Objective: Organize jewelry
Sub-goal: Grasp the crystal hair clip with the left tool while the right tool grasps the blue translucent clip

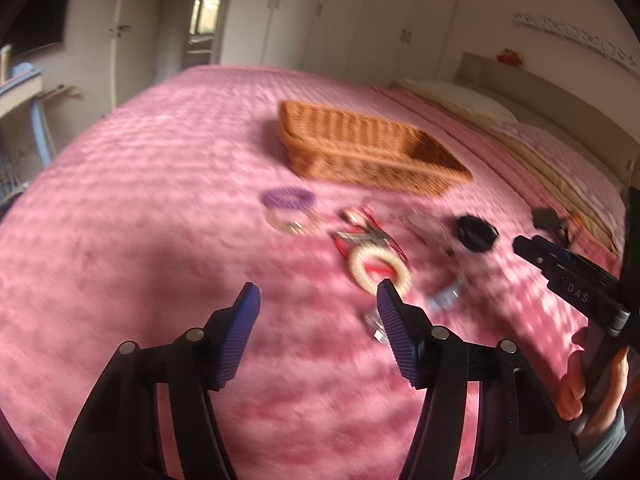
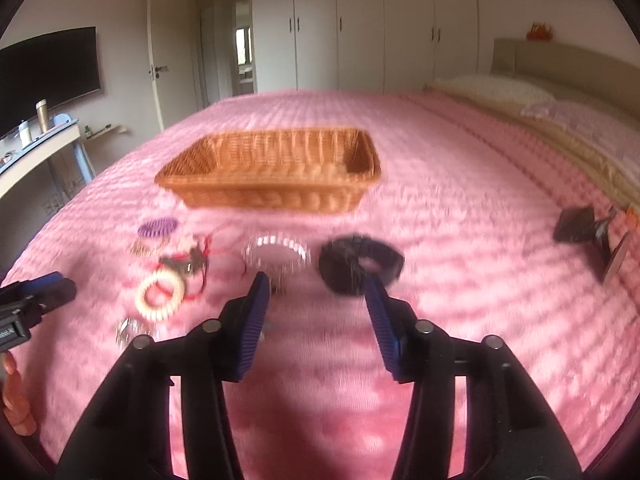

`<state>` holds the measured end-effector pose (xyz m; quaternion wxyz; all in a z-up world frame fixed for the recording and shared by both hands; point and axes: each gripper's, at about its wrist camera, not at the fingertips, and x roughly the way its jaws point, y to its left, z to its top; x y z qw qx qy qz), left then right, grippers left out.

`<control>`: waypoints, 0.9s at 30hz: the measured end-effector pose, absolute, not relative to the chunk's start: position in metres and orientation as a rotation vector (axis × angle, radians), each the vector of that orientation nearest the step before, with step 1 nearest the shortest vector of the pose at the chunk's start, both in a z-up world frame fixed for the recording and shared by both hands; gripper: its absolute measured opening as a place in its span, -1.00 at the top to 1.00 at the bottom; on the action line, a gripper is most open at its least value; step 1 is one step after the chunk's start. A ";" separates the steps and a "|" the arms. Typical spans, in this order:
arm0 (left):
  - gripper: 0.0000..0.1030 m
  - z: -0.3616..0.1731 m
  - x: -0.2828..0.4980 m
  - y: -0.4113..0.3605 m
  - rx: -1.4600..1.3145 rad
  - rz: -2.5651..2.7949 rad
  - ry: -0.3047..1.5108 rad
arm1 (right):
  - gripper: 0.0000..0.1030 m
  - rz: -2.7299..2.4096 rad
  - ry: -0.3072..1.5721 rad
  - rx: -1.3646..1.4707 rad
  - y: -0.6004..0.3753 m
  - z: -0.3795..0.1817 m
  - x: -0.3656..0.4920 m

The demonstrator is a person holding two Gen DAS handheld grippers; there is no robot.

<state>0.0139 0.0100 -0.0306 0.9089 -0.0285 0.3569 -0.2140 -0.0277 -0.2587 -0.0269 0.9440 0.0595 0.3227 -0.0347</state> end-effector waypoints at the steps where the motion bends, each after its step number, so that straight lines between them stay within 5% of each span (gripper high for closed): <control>1: -0.14 -0.033 0.013 0.006 -0.052 -0.465 0.754 | 0.10 -0.047 0.682 0.134 -0.260 -0.032 -0.029; 7: -0.07 -0.049 0.019 -0.011 -0.043 -0.519 0.834 | 0.10 0.131 0.813 0.283 -0.251 -0.053 -0.023; 13: 0.26 -0.062 0.030 -0.023 -0.022 -0.539 0.883 | 0.10 0.212 0.887 0.410 -0.236 -0.059 -0.001; 21: 0.26 -0.064 0.027 -0.022 -0.012 -0.557 0.851 | 0.10 0.102 0.955 0.451 -0.222 -0.070 0.030; 27: 0.26 -0.064 0.024 -0.023 -0.003 -0.560 0.839 | 0.57 0.040 0.944 0.288 -0.205 -0.069 0.027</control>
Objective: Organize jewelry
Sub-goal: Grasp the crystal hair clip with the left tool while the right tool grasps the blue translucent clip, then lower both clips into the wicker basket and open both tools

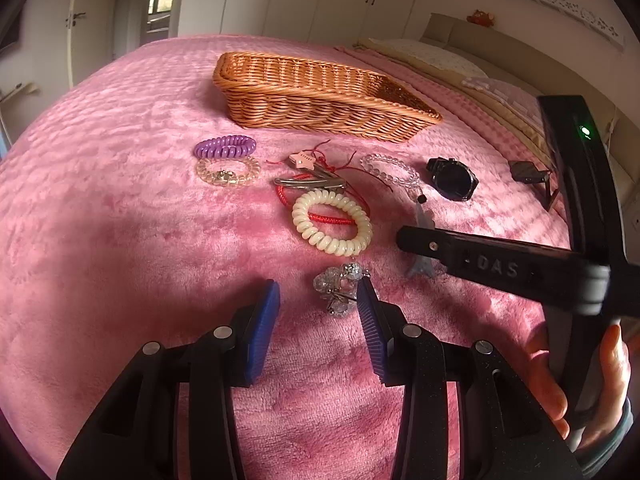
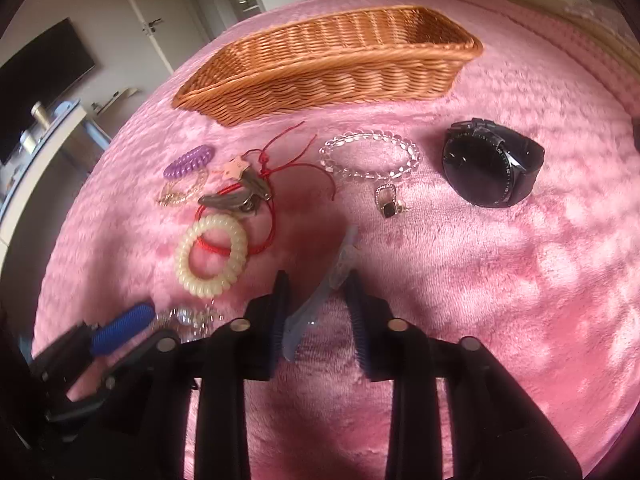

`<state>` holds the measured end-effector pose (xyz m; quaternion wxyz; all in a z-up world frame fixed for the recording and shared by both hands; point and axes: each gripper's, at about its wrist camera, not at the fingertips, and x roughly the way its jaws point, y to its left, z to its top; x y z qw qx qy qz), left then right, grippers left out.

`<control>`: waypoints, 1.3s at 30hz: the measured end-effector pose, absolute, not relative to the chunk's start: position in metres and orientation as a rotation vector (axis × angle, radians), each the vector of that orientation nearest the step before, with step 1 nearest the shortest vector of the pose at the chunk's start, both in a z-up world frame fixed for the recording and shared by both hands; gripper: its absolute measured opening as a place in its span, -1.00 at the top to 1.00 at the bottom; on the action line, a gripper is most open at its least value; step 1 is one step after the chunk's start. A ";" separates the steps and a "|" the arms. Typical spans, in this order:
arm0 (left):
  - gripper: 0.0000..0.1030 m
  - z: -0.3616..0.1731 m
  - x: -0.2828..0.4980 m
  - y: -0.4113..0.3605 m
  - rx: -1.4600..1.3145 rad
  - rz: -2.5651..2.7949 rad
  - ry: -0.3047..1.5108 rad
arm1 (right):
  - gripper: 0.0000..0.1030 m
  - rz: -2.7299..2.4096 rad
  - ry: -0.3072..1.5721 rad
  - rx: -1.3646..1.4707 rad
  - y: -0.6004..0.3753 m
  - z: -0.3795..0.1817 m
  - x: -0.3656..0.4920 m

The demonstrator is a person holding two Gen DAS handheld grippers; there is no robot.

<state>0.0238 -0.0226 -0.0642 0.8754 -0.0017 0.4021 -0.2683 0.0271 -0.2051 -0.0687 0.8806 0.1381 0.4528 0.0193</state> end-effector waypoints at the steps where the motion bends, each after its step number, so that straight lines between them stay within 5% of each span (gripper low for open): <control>1: 0.26 -0.065 0.023 -0.023 -0.003 -0.562 0.838 | 0.59 0.051 0.941 0.272 -0.206 -0.069 0.025; 12: 0.25 -0.064 0.030 -0.033 0.043 -0.538 0.863 | 0.59 0.180 0.946 0.175 -0.212 -0.069 0.017; 15: 0.77 -0.064 0.024 -0.040 0.084 -0.551 0.848 | 0.59 0.187 0.943 0.193 -0.210 -0.071 0.019; 18: 0.86 -0.061 0.016 -0.041 0.111 -0.546 0.808 | 0.87 0.205 0.911 0.204 -0.211 -0.066 0.013; 20: 0.94 -0.056 0.012 -0.037 0.099 -0.546 0.789 | 0.87 0.203 0.895 0.210 -0.213 -0.063 0.008; 39: 0.95 0.056 0.028 -0.030 -0.009 -0.685 0.554 | 0.87 0.211 0.643 0.210 -0.238 0.051 0.024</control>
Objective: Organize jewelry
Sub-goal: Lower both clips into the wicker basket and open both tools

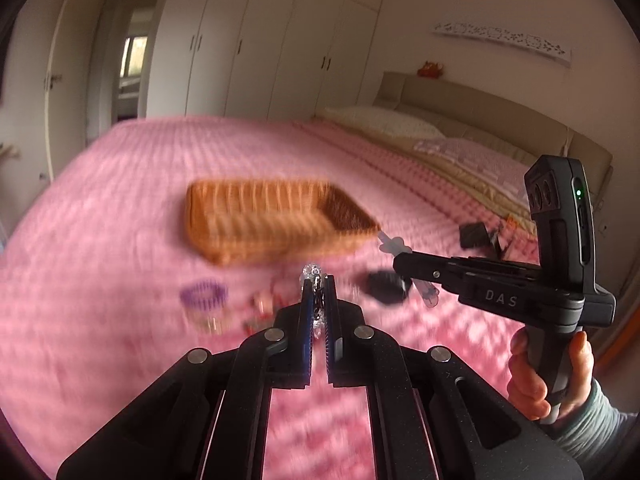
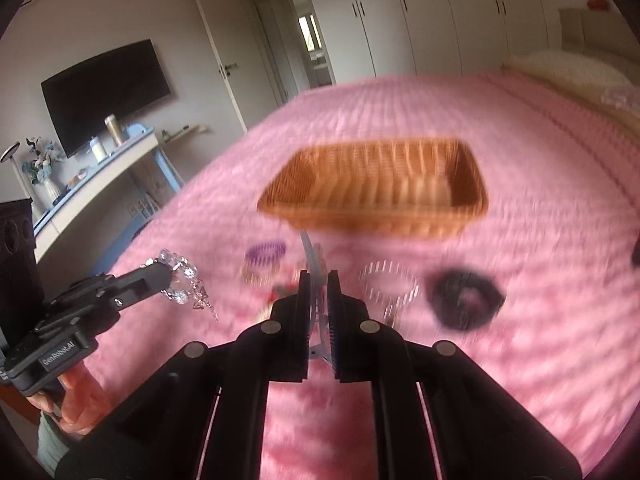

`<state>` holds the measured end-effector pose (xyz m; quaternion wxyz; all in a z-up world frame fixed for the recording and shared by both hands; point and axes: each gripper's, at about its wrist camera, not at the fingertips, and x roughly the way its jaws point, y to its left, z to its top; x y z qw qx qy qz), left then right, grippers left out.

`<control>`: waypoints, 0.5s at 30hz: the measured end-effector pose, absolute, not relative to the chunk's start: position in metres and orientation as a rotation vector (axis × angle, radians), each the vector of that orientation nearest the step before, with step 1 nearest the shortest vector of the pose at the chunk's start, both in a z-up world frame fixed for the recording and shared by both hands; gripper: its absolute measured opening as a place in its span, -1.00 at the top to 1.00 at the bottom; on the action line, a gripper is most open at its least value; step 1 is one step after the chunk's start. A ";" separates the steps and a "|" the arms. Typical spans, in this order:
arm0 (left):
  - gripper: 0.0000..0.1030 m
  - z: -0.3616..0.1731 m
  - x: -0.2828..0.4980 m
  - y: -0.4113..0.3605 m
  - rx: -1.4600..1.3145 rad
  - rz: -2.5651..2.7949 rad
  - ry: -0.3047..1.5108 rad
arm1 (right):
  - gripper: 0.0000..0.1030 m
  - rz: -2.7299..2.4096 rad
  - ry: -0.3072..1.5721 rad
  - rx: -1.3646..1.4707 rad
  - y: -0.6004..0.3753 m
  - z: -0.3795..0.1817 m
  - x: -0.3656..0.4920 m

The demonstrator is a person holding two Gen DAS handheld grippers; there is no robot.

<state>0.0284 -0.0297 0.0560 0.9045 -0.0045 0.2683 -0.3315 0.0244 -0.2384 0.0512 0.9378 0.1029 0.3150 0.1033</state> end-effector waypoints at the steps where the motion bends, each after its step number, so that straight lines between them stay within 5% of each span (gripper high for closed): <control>1: 0.95 0.063 0.036 -0.034 0.001 -0.683 0.541 | 0.87 0.204 0.637 0.204 -0.240 0.055 0.032; 15: 0.94 0.055 0.198 -0.096 0.042 -0.629 0.590 | 0.87 0.081 0.720 0.270 -0.277 0.022 0.202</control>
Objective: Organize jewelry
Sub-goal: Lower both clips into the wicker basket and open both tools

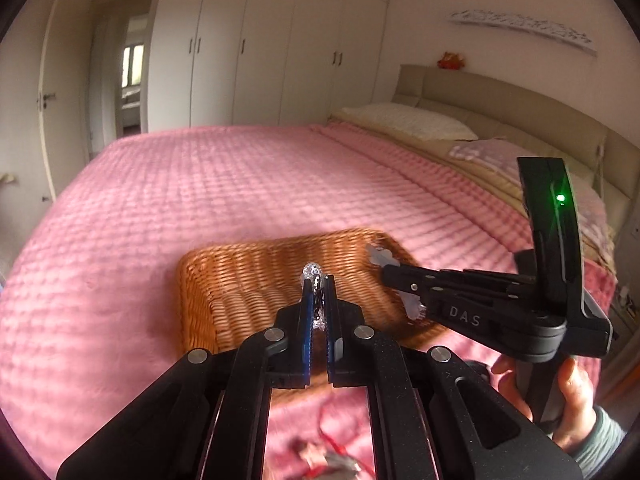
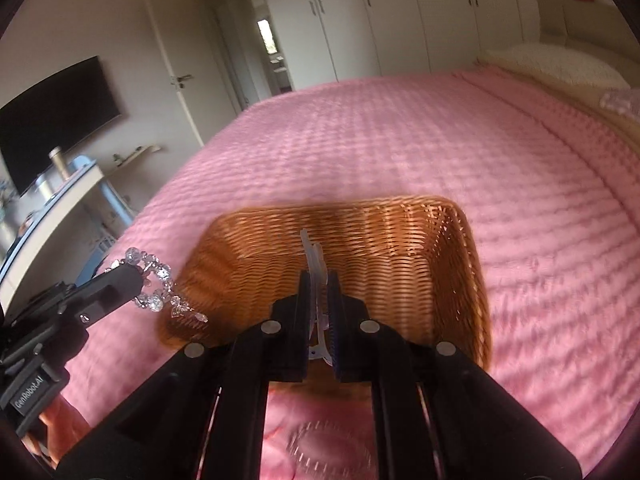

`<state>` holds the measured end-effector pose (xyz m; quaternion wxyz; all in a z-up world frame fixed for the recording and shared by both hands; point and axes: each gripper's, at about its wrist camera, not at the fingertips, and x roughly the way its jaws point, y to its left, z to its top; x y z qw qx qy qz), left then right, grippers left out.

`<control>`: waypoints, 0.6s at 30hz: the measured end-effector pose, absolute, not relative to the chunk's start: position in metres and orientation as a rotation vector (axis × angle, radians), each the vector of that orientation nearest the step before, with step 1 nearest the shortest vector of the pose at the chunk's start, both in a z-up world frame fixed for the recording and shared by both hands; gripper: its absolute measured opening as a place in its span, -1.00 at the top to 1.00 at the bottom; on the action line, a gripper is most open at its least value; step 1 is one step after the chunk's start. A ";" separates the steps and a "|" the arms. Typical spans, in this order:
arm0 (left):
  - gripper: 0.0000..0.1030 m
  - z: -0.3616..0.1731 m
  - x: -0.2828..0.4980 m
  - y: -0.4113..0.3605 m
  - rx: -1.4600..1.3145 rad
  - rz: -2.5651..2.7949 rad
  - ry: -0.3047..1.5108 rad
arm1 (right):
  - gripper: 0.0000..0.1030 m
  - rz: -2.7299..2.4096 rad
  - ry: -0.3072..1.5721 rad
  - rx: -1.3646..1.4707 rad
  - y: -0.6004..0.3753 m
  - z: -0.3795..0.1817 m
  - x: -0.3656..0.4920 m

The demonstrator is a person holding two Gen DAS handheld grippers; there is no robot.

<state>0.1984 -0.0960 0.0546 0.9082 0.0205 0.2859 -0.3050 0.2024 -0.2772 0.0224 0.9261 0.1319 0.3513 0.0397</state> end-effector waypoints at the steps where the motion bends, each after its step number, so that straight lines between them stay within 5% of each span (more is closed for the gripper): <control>1: 0.94 0.049 0.204 -0.097 0.041 -0.624 0.601 | 0.87 0.064 0.743 0.266 -0.278 0.015 0.212; 12: 0.93 -0.008 0.247 -0.111 0.072 -0.575 0.764 | 0.86 0.005 0.897 0.240 -0.280 -0.029 0.237; 14: 0.79 -0.008 0.245 -0.110 0.071 -0.575 0.764 | 0.84 0.014 0.898 0.238 -0.280 -0.028 0.237; 17: 0.19 0.000 0.239 -0.104 0.068 -0.567 0.732 | 0.37 0.025 0.893 0.261 -0.283 -0.024 0.229; 18: 0.15 0.005 0.234 -0.100 0.054 -0.572 0.722 | 0.13 0.029 0.881 0.270 -0.284 -0.020 0.224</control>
